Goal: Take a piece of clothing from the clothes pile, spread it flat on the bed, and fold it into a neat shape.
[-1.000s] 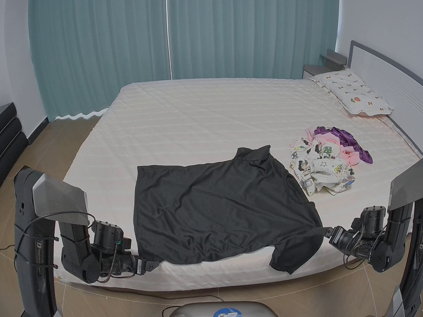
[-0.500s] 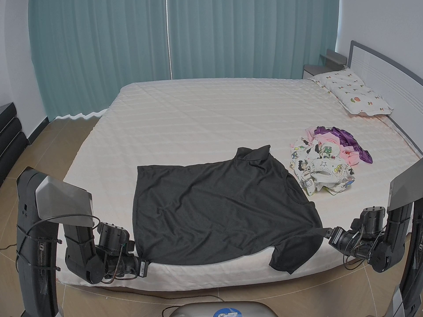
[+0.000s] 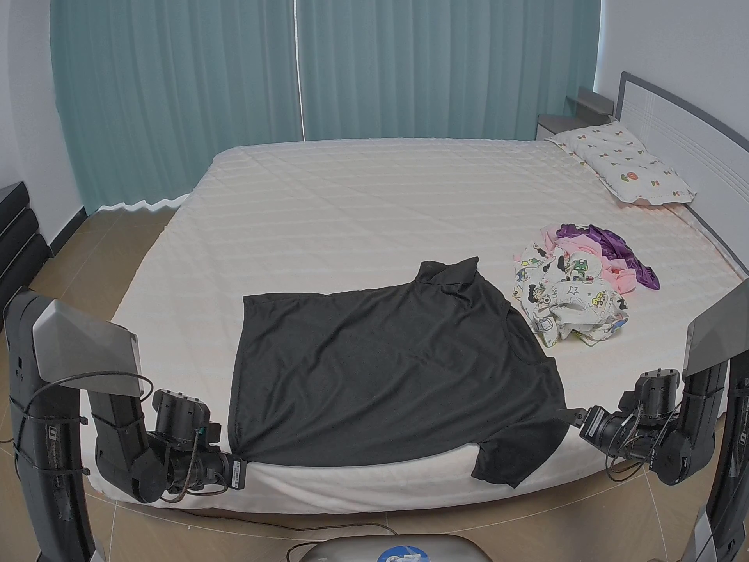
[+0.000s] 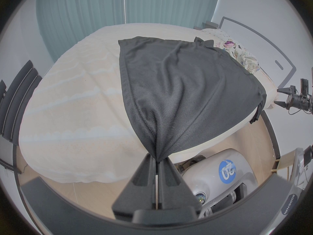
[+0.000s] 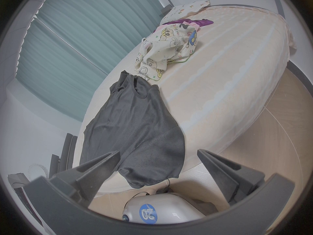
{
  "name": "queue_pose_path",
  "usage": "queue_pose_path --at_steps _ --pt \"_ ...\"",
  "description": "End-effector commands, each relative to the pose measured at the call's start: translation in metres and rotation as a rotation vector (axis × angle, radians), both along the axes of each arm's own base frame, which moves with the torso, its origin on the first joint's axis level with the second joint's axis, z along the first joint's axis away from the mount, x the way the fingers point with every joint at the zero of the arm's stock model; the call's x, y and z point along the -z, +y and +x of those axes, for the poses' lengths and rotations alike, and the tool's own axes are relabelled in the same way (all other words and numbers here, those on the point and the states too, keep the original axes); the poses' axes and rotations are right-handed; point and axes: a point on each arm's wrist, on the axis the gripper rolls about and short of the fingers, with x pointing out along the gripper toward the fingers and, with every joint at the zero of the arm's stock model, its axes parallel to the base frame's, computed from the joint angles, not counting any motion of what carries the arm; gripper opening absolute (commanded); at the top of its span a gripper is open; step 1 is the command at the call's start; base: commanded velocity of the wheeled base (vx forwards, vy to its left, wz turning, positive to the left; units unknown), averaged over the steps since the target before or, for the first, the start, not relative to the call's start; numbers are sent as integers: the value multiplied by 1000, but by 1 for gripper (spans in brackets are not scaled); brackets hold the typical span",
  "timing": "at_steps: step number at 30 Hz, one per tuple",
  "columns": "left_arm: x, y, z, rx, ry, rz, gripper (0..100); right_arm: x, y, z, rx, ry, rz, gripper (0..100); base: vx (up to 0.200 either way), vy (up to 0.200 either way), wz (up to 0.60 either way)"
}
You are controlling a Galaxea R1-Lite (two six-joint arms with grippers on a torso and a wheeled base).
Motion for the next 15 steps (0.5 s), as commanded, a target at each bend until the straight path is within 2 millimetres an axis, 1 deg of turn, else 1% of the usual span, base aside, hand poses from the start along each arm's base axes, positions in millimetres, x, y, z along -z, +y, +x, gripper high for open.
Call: queue_pose_path --at_steps 1,5,8,13,15 --pt "-17 6 -4 -23 -42 -15 0 0 3 1 -10 -17 0 100 0 0 0" --pt "-30 10 -9 -52 -69 -41 0 4 5 4 -10 -27 -5 100 0 0 0" --pt "-34 13 -9 -97 -75 -78 0 6 8 5 -24 -24 -7 100 0 0 0" --pt "-26 13 -21 -81 3 -125 0 11 15 10 -50 -23 -10 100 0 0 0" --pt "-14 12 -23 -73 50 -121 0 14 17 13 -57 -20 -10 100 0 0 0"
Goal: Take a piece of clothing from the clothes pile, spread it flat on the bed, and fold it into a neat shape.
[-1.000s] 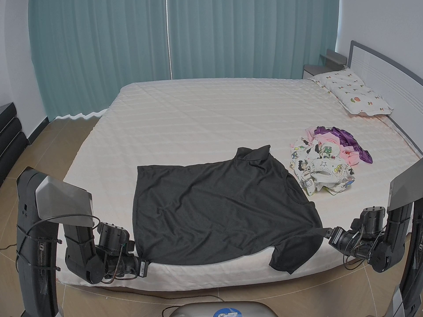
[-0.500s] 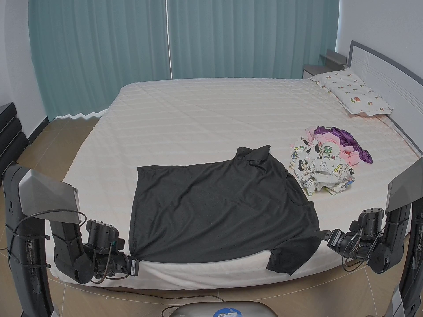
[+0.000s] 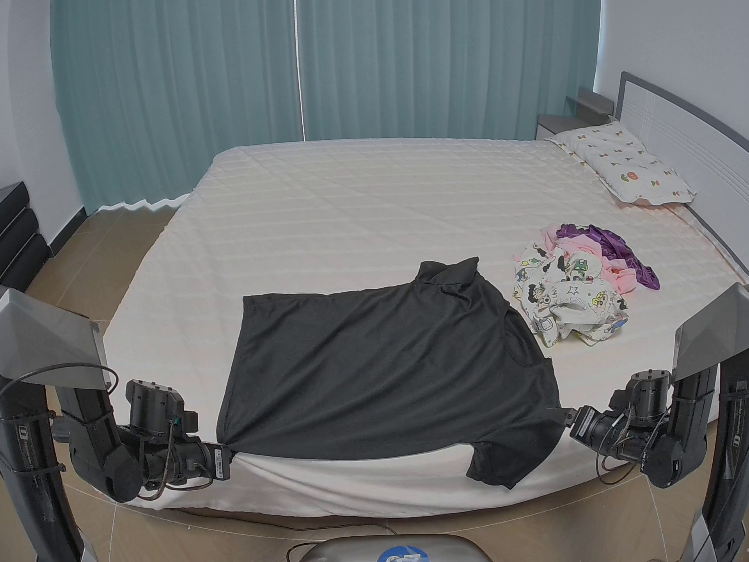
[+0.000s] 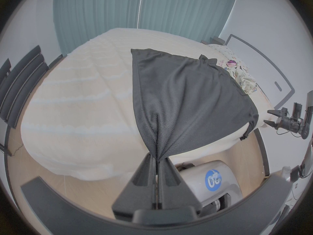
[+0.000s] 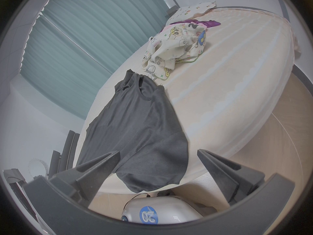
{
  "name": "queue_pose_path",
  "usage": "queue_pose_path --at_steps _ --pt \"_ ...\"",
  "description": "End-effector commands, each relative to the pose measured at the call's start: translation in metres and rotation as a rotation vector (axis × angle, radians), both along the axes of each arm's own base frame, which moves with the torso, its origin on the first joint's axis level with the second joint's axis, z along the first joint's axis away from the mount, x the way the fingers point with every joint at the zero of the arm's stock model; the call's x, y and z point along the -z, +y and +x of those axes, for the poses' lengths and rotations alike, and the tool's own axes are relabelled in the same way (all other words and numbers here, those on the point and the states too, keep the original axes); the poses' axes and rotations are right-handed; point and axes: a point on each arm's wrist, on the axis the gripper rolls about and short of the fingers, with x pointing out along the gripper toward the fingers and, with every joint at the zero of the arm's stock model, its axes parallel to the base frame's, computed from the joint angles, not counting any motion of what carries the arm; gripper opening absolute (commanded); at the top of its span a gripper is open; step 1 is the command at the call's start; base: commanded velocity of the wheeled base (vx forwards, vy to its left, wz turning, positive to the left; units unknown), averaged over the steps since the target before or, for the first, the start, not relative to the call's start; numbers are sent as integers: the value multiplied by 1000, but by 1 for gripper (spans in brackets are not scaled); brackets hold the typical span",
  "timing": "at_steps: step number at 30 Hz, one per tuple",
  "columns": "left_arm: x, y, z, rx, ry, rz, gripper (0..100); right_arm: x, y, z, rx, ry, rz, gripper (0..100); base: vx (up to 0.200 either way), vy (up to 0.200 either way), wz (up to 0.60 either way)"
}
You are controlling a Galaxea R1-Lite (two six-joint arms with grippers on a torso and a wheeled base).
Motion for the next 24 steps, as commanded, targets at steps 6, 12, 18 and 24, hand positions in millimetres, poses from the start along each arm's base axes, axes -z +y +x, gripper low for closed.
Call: queue_pose_path --at_steps 6,12,18,24 --pt "32 -2 -3 22 116 14 100 13 8 5 -27 18 -3 100 0 0 0" --pt "32 -3 4 19 83 5 100 13 8 7 -27 12 -1 100 0 0 0" --pt "30 -3 3 14 61 -6 100 16 12 10 -39 8 -7 100 0 0 0" --pt "40 -4 4 30 80 2 100 19 12 12 -38 9 -8 100 0 0 0"
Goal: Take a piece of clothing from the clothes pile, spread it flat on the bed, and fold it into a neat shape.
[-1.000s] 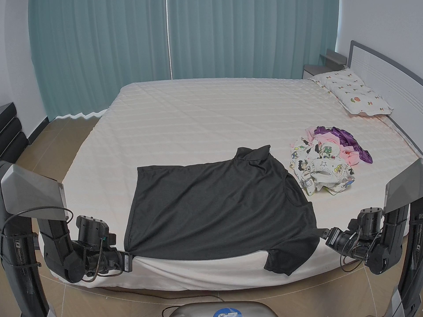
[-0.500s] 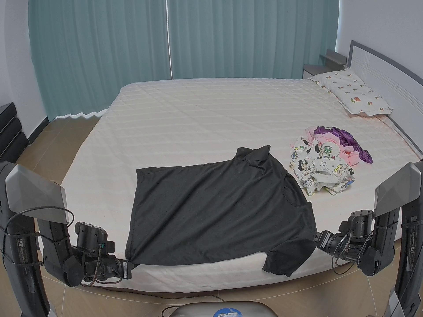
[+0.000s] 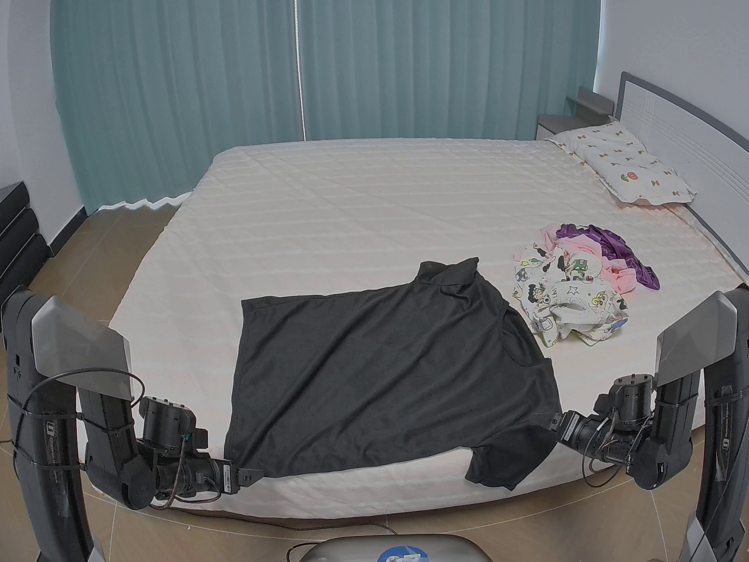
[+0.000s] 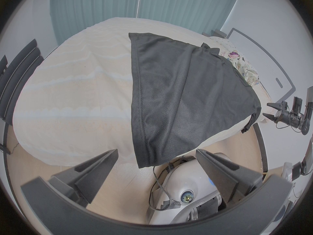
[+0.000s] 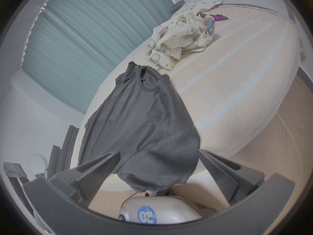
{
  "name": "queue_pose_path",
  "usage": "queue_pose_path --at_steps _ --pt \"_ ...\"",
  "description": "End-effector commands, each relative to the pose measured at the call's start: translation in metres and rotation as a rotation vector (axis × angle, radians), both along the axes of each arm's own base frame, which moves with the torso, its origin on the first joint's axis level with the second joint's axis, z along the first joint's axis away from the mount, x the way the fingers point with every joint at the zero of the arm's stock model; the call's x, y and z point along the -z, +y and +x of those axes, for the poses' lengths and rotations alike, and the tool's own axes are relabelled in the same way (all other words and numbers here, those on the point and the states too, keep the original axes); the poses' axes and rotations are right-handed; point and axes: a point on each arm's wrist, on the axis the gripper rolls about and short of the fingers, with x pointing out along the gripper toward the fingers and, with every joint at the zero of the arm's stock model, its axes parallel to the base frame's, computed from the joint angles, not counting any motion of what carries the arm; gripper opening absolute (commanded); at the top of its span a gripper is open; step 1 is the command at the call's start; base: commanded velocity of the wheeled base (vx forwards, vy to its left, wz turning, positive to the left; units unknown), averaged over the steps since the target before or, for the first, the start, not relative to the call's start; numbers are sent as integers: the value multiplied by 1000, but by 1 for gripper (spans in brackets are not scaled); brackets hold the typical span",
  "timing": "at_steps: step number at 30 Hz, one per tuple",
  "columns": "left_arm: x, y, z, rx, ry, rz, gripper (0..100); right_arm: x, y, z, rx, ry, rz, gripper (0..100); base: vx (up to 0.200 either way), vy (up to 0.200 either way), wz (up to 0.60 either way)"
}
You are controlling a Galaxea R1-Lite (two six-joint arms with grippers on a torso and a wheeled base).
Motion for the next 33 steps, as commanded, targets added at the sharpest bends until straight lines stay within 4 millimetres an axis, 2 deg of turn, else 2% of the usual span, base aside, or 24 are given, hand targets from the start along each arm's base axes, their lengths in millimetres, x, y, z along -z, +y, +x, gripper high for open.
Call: queue_pose_path --at_steps 1,8,9,21,29,33 --pt "7 -3 0 12 7 1 100 3 1 1 -2 1 0 100 0 0 0" --pt "10 -13 -1 46 0 13 100 4 1 1 -4 3 0 100 0 0 0" --pt "11 -13 -1 47 3 14 0 4 1 1 -4 3 0 100 0 0 0" --pt "9 -14 -14 6 20 98 0 9 1 3 -3 -14 0 100 0 0 0" --pt "-16 -11 -6 -70 -69 17 0 11 -1 10 17 -35 -3 100 0 0 0" --pt "-19 -8 -13 -69 -47 -10 0 2 -6 22 49 -98 -8 100 0 0 0"
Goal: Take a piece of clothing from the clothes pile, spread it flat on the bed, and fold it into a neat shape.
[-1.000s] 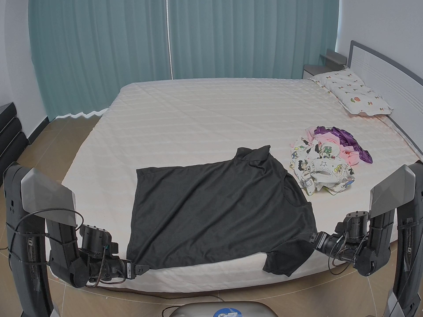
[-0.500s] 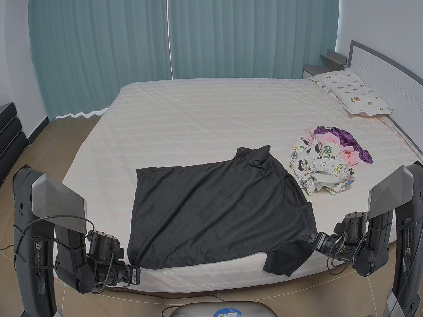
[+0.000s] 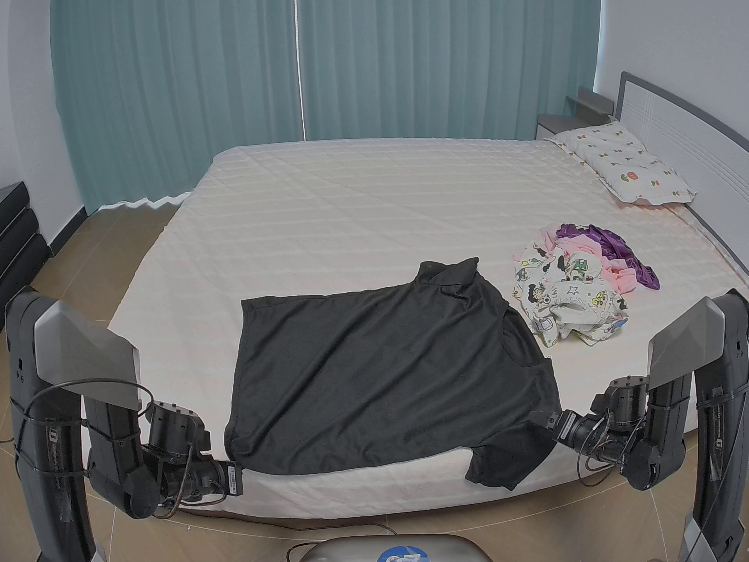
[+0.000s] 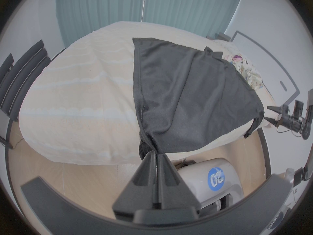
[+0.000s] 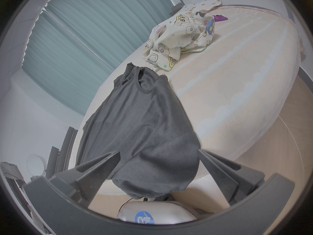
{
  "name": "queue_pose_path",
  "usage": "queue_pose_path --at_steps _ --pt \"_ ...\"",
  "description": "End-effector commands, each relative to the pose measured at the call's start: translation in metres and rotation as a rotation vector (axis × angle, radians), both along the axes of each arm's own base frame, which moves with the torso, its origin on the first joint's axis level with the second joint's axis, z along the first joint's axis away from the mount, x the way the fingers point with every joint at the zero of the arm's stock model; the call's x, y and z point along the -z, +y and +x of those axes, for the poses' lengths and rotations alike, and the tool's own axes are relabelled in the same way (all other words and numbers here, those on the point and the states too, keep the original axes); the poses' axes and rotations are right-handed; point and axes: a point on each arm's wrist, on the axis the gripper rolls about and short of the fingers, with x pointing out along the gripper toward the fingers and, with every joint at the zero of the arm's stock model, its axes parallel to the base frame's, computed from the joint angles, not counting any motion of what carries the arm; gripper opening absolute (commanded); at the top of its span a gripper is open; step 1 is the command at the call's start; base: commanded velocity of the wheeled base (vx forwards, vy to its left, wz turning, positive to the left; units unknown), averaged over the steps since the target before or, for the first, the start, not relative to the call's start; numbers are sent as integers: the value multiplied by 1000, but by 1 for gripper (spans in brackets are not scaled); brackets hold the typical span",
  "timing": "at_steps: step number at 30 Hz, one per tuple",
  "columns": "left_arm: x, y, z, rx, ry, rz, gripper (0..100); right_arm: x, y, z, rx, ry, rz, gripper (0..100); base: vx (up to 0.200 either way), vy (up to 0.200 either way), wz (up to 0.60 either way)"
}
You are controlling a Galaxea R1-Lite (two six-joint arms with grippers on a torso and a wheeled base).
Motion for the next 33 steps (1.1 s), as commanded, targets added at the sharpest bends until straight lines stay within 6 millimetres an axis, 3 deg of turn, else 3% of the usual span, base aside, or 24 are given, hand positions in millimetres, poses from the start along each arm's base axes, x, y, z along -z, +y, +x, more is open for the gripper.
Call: queue_pose_path --at_steps 1,8,13,21,22,26,33 --pt "-8 4 -5 -1 -3 -29 0 -10 -7 11 30 -72 0 100 0 0 0" --pt "-12 21 7 -95 -23 -132 0 -27 -24 21 75 -98 -21 100 0 0 0" --pt "-15 23 14 -146 -40 -189 0 -20 -32 32 81 -72 -51 100 0 0 0" --pt "-13 24 14 -135 -24 -213 0 1 -21 49 27 -31 -85 100 0 0 0" --pt "-13 24 14 -135 -24 -213 0 2 -19 51 20 -19 -88 0 0 0 0" --pt "-13 25 14 -140 -24 -213 0 4 -16 63 7 8 -94 0 0 0 0" --pt "-13 31 16 -160 -31 -214 0 -15 -16 92 25 -98 -91 0 0 0 0"
